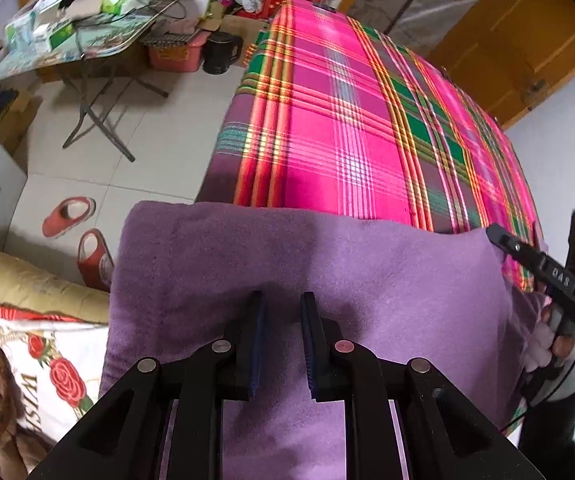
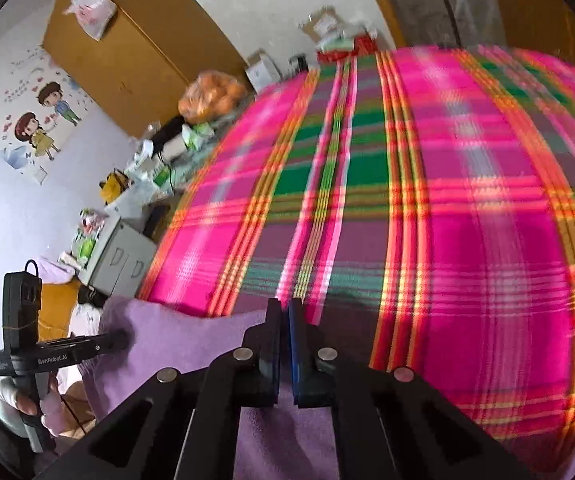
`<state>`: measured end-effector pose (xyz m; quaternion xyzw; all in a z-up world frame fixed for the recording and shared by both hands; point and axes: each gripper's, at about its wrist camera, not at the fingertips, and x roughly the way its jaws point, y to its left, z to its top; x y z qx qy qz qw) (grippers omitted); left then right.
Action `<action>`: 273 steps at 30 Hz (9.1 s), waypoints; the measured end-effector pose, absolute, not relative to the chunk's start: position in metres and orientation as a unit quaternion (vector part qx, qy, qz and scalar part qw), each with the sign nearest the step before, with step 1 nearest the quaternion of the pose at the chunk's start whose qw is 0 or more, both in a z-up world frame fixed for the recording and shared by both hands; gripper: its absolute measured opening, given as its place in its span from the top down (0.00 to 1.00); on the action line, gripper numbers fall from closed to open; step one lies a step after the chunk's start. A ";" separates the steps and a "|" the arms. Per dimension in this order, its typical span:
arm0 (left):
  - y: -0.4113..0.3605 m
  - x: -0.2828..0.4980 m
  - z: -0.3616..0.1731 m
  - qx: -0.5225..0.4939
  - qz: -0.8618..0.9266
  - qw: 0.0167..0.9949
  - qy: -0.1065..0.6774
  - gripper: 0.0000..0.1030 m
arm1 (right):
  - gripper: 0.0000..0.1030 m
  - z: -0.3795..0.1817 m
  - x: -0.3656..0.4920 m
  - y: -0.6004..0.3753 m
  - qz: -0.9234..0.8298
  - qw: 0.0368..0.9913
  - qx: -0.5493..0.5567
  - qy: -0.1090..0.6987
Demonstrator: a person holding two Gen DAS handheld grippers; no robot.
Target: Fold clothes
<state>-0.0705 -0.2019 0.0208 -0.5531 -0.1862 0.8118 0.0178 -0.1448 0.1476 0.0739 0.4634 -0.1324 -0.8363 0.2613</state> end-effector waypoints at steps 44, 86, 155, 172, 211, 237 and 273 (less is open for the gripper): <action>-0.226 -0.084 0.024 -0.517 0.838 -0.027 -0.170 0.89 | 1.00 0.039 -0.149 0.093 -0.800 0.274 0.503 -0.177; -0.189 -0.054 0.029 -0.547 0.829 0.045 -0.105 0.89 | 0.87 0.058 -0.072 0.115 -0.803 0.287 0.503 -0.141; -0.152 -0.004 0.033 -0.538 0.830 0.138 0.037 0.89 | 0.93 0.055 0.020 0.165 -0.849 0.289 0.431 -0.103; -0.195 -0.025 0.027 -0.551 0.824 0.085 -0.100 0.89 | 0.94 0.042 0.015 0.161 -0.819 0.328 0.456 -0.118; -0.081 -0.070 0.028 -0.556 0.807 0.197 0.042 0.89 | 0.97 0.082 -0.022 0.366 -0.904 -0.046 0.377 -0.198; -0.046 -0.056 0.034 -0.543 0.807 0.213 0.093 0.89 | 0.66 0.098 0.072 0.385 -0.916 -0.095 0.383 -0.066; -0.037 -0.052 0.039 -0.534 0.809 0.221 0.103 0.89 | 0.96 0.244 0.080 0.442 -0.964 -0.025 0.198 -0.178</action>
